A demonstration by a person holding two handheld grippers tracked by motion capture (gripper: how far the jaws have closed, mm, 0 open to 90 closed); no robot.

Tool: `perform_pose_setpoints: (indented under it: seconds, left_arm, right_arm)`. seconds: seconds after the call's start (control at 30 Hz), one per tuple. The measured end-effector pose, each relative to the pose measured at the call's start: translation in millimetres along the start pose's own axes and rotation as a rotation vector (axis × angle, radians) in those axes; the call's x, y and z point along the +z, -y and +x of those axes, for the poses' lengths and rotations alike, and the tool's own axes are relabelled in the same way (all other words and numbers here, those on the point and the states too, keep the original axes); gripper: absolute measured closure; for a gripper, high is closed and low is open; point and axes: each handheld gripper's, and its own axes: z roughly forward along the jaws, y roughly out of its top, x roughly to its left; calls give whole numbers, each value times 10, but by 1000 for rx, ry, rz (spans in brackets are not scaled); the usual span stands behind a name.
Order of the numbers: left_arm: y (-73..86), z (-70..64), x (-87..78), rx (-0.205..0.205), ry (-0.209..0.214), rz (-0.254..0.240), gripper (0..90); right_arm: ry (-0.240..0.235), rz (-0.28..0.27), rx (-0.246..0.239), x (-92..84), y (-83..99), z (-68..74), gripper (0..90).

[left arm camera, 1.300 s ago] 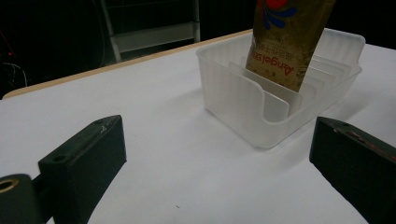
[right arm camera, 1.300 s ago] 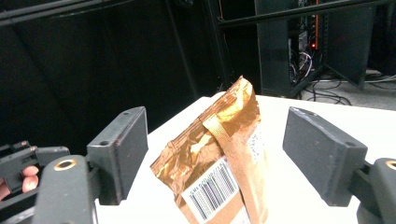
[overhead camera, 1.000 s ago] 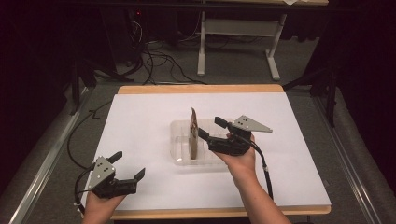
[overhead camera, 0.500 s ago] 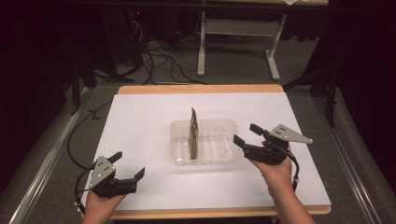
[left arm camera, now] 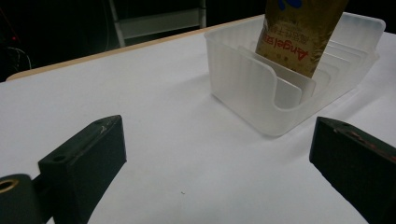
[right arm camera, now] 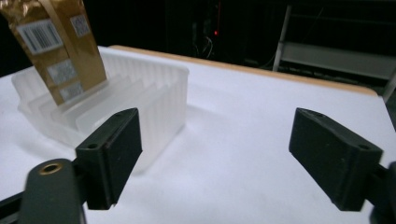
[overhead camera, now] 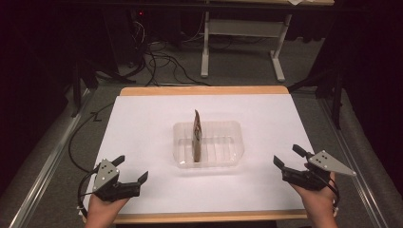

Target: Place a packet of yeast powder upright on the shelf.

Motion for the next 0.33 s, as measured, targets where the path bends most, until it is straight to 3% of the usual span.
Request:
perform_pose_setpoints:
  seconds: [0.1,0.33]
  left_arm:
    - [1,-9,26,4,-1,14,44]
    - [-1,-32,4,10,-4,10,44]
  right_arm:
    - [10,6,-19,-60,29,-20,156]
    - [-1,50,-66,48,66,39,154]
